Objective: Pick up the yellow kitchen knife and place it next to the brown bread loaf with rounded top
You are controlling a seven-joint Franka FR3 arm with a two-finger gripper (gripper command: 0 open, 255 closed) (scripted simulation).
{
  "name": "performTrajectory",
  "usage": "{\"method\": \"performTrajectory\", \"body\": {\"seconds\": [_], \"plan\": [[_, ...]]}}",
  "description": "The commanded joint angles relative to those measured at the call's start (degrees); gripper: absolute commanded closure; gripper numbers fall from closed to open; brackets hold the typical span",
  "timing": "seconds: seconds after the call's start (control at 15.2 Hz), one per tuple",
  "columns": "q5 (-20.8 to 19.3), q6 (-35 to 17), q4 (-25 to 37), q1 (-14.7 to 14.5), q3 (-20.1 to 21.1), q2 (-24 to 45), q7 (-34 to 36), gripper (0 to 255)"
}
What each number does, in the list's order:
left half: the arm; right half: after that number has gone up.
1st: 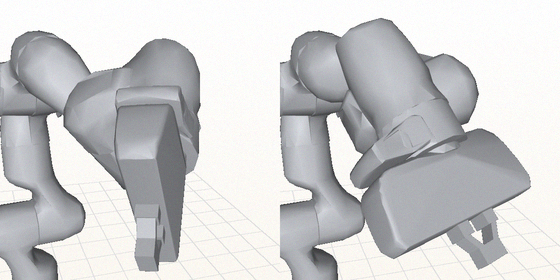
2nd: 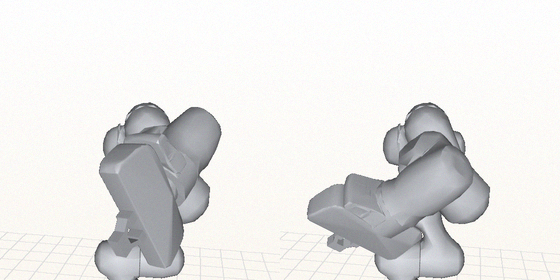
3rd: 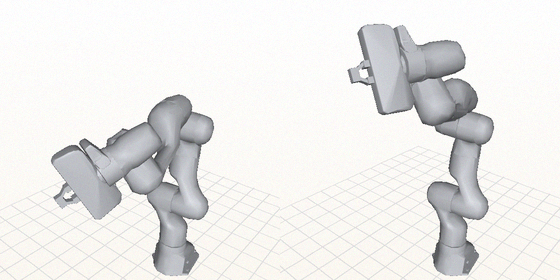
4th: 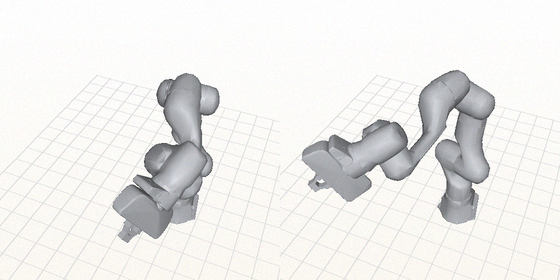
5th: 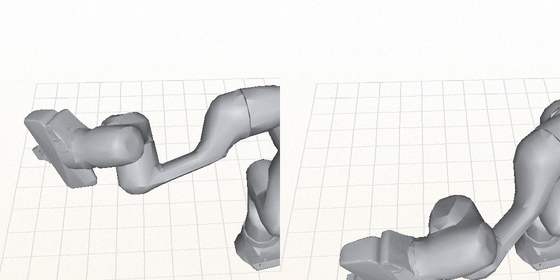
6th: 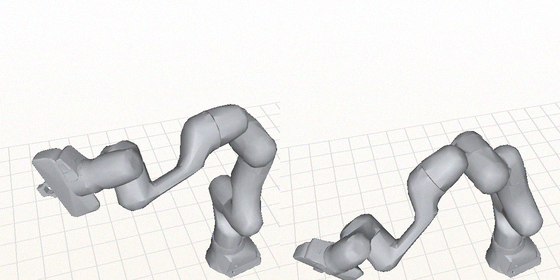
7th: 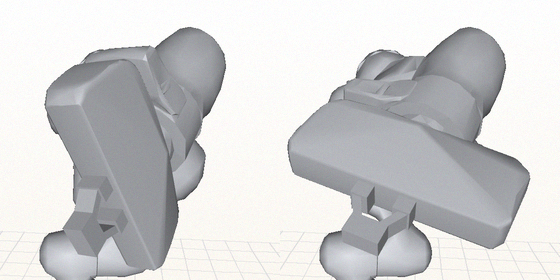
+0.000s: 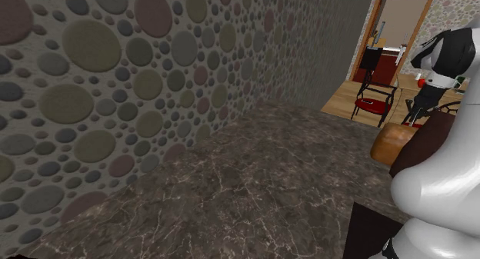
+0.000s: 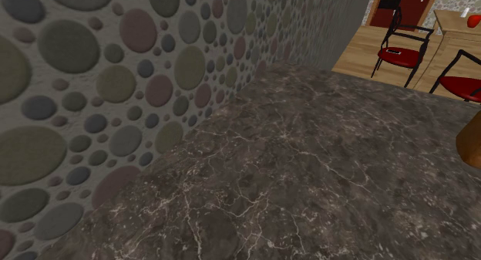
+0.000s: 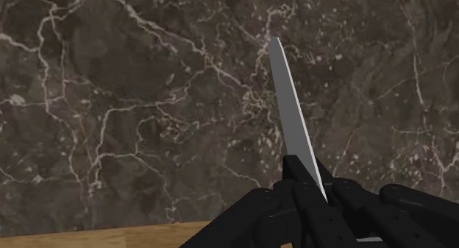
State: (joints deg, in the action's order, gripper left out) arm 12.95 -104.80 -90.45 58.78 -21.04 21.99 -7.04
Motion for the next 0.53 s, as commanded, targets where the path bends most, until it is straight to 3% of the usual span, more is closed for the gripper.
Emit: {"method": "performTrajectory", "body": {"seconds": [0.0,0.46], "plan": [[0.2,-1.3,-1.2,0.0,0.1,0.3,-0.2,255],[1.1,-5.9,-4.3,0.0,0.4,2.0,-1.1,255]]}}
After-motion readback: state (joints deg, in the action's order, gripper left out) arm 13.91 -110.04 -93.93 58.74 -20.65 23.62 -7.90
